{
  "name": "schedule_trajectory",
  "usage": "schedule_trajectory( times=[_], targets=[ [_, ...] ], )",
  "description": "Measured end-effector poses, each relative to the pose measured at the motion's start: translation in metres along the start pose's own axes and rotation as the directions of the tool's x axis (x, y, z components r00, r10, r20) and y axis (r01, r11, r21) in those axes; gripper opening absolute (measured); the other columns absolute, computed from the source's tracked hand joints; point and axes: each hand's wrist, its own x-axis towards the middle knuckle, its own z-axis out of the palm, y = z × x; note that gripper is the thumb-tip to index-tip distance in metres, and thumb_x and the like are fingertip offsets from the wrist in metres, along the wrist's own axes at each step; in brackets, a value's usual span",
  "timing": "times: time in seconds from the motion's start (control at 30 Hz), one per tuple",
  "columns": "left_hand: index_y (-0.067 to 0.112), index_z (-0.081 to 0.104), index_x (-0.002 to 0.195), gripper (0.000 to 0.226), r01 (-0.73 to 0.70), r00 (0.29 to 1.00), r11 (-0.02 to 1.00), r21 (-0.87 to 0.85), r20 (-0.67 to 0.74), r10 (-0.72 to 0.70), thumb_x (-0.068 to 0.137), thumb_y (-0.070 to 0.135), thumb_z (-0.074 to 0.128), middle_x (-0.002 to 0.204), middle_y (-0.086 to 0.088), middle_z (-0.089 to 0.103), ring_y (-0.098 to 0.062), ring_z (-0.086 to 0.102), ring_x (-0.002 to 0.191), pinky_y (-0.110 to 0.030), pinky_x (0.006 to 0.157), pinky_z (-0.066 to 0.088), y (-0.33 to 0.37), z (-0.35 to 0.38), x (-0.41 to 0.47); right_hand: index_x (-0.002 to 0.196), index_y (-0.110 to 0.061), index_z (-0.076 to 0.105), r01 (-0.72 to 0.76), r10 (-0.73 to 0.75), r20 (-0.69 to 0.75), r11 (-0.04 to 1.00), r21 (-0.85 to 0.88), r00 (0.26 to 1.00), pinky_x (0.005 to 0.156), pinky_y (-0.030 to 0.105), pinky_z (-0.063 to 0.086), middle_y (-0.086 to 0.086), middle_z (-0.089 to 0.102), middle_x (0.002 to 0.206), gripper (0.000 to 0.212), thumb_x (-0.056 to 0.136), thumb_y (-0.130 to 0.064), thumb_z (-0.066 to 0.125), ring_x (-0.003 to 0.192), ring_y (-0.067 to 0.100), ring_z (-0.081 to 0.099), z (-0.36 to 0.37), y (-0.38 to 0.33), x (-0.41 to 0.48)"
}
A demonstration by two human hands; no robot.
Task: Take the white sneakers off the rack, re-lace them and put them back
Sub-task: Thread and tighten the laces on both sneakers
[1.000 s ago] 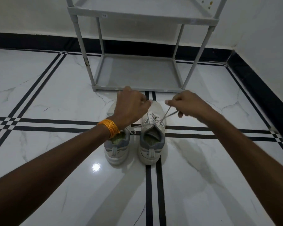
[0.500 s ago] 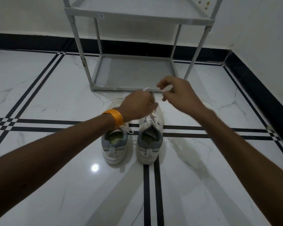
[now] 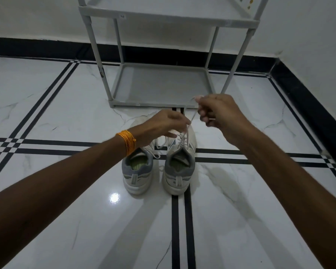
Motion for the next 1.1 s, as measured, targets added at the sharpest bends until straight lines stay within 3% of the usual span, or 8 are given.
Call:
schedule_trajectory(
  times=[0.17, 0.33, 0.47, 0.6, 0.67, 0.77, 0.87, 1.1],
  targets=[
    [0.012, 0.066, 0.087, 0.028, -0.162, 0.967, 0.935, 0.317, -0.136, 0.214, 0.066, 0.000, 0.079, 0.087, -0.005, 0.070, -0.014, 0.065, 0.075, -0.022, 0.067, 0.054, -0.009, 0.025, 0.009, 0.078, -0.011, 0.059, 0.050, -0.072, 0.068, 0.957, 0.285, 0.995, 0.051, 0.020, 0.044, 0.001, 0.059, 0.067, 0.022, 0.094, -0.026, 0.057, 0.056, 0.011, 0.053, 0.003, -0.035, 0.006],
    [0.011, 0.053, 0.083, 0.023, -0.208, 0.775, 0.714, 0.669, -0.333, 0.538, 0.071, 0.006, 0.072, 0.065, 0.004, 0.054, -0.020, 0.055, 0.058, -0.032, 0.054, 0.049, -0.010, 0.029, 0.008, 0.075, -0.010, 0.059, -0.073, 0.059, 0.043, 0.743, 0.666, 0.997, 0.058, 0.017, 0.052, 0.005, 0.061, 0.071, 0.022, 0.094, -0.020, 0.059, 0.061, 0.011, 0.059, -0.001, -0.033, 0.024],
    [0.008, 0.055, 0.094, 0.033, -0.275, 0.705, 0.583, 0.765, -0.251, 0.663, 0.082, 0.033, 0.073, 0.066, -0.005, 0.064, -0.025, 0.058, 0.055, -0.031, 0.051, 0.047, -0.013, 0.025, -0.004, 0.076, -0.004, 0.057, -0.176, 0.215, 0.055, 0.600, 0.780, 0.975, 0.058, 0.018, 0.057, 0.011, 0.059, 0.075, 0.018, 0.094, -0.007, 0.055, 0.069, 0.017, 0.062, 0.004, -0.002, 0.043],
    [0.007, 0.070, 0.092, 0.026, -0.328, 0.651, 0.373, 0.868, -0.078, 0.755, 0.089, 0.032, 0.064, 0.071, -0.010, 0.071, -0.024, 0.062, 0.055, -0.027, 0.054, 0.048, -0.022, 0.018, -0.004, 0.091, 0.004, 0.060, -0.304, 0.406, 0.061, 0.568, 0.765, 0.912, 0.064, 0.023, 0.061, 0.015, 0.056, 0.086, 0.005, 0.090, 0.002, 0.056, 0.074, 0.021, 0.061, 0.011, 0.035, 0.055],
    [0.009, 0.072, 0.081, 0.028, -0.296, 0.746, 0.459, 0.838, -0.098, 0.659, 0.091, 0.032, 0.061, 0.064, -0.006, 0.069, -0.019, 0.056, 0.050, -0.024, 0.053, 0.043, -0.020, 0.020, -0.005, 0.115, 0.009, 0.056, -0.417, 0.473, 0.127, 0.580, 0.700, 0.872, 0.073, 0.026, 0.061, 0.020, 0.058, 0.099, 0.027, 0.089, 0.000, 0.058, 0.080, 0.022, 0.064, 0.013, 0.047, 0.051],
    [0.003, 0.073, 0.080, 0.027, -0.070, 0.971, 0.977, 0.200, -0.210, 0.113, 0.090, 0.023, 0.060, 0.062, -0.001, 0.066, -0.010, 0.056, 0.049, -0.022, 0.049, 0.045, -0.005, 0.020, -0.002, 0.114, 0.006, 0.054, -0.422, 0.502, 0.036, 0.684, 0.595, 0.864, 0.078, 0.031, 0.060, 0.023, 0.057, 0.112, 0.028, 0.089, -0.007, 0.060, 0.087, 0.027, 0.065, 0.015, 0.052, 0.041],
    [0.002, 0.072, 0.083, 0.025, 0.121, 0.982, 0.985, -0.125, -0.129, -0.137, 0.089, 0.022, 0.058, 0.060, 0.002, 0.065, -0.008, 0.050, 0.049, -0.018, 0.048, 0.039, 0.009, 0.017, 0.002, 0.110, -0.004, 0.059, -0.227, 0.332, -0.251, 0.902, 0.368, 0.909, 0.069, 0.031, 0.059, 0.017, 0.060, 0.105, 0.021, 0.091, -0.014, 0.057, 0.079, 0.025, 0.066, 0.015, 0.041, 0.033],
    [-0.002, 0.071, 0.092, 0.031, 0.031, 0.985, 0.980, -0.198, -0.159, -0.064, 0.090, 0.026, 0.059, 0.074, -0.009, 0.070, -0.012, 0.057, 0.056, -0.019, 0.050, 0.042, 0.005, 0.015, 0.009, 0.107, -0.014, 0.067, -0.240, 0.250, 0.160, 0.968, -0.080, 0.955, 0.056, 0.026, 0.056, 0.009, 0.074, 0.087, 0.035, 0.092, -0.044, 0.057, 0.069, 0.024, 0.074, 0.011, 0.020, 0.011]
  ],
)
